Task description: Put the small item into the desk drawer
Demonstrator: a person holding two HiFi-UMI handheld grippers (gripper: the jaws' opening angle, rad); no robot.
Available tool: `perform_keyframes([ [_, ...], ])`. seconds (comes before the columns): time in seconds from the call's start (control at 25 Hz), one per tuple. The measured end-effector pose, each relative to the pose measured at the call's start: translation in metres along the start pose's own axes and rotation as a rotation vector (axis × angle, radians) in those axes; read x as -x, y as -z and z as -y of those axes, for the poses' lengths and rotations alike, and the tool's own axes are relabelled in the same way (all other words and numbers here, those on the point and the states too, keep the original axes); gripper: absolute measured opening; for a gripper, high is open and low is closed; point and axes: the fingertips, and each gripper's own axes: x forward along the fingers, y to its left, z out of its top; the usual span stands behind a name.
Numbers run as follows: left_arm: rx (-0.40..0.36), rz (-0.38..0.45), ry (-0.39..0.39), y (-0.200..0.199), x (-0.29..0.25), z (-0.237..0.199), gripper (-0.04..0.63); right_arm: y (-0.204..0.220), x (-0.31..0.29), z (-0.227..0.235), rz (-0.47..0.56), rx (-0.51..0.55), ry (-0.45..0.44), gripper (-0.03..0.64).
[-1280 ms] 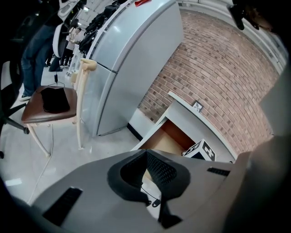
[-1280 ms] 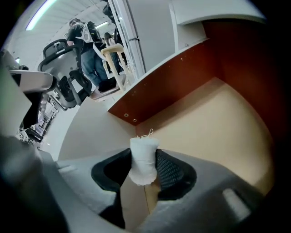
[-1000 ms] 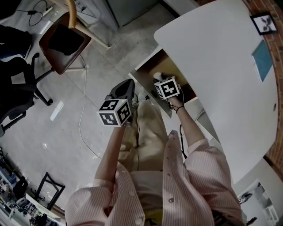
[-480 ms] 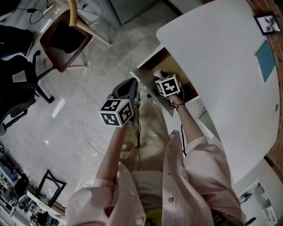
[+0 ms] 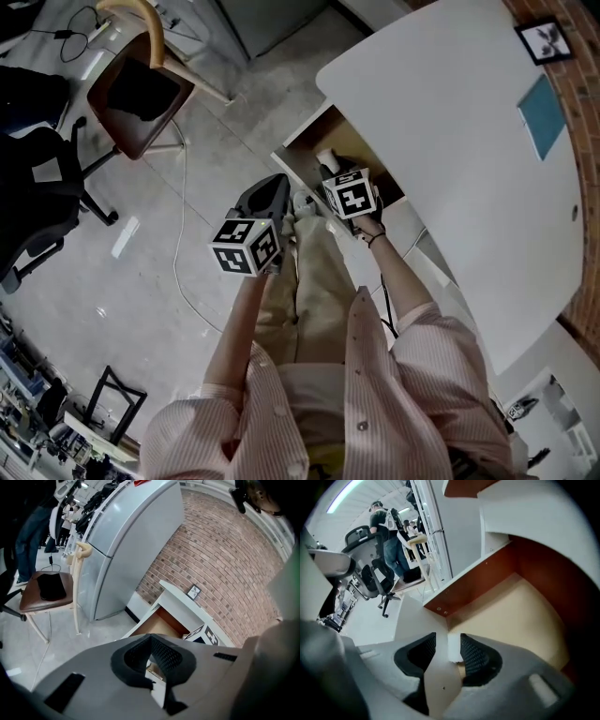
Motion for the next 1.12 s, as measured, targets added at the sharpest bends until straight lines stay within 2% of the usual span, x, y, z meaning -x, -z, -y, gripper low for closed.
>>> perform_keyframes([
  [0.12,-0.013,0.0,0.01,-0.007,0.011,0.012,-0.002,-0.012,0.026,-0.011,0.061,-0.023,-0.015,0.157],
  [0.32,-0.036,0.025,0.026,-0.023,0.033,0.03,-0.002,-0.024,0.066,-0.021,0.138,-0.024,-0.026,0.087],
  [0.6,-0.085,0.107,0.046,-0.059,0.057,0.049,-0.002,-0.059,0.127,-0.034,0.302,-0.064,-0.046,0.014],
  [0.84,-0.15,0.144,0.099,-0.084,0.079,0.081,-0.002,-0.081,0.184,-0.043,0.43,-0.114,-0.097,0.008],
  [1.12,-0.239,0.237,0.127,-0.125,0.106,0.106,-0.002,-0.114,0.241,-0.045,0.562,-0.077,-0.11,0.008],
])
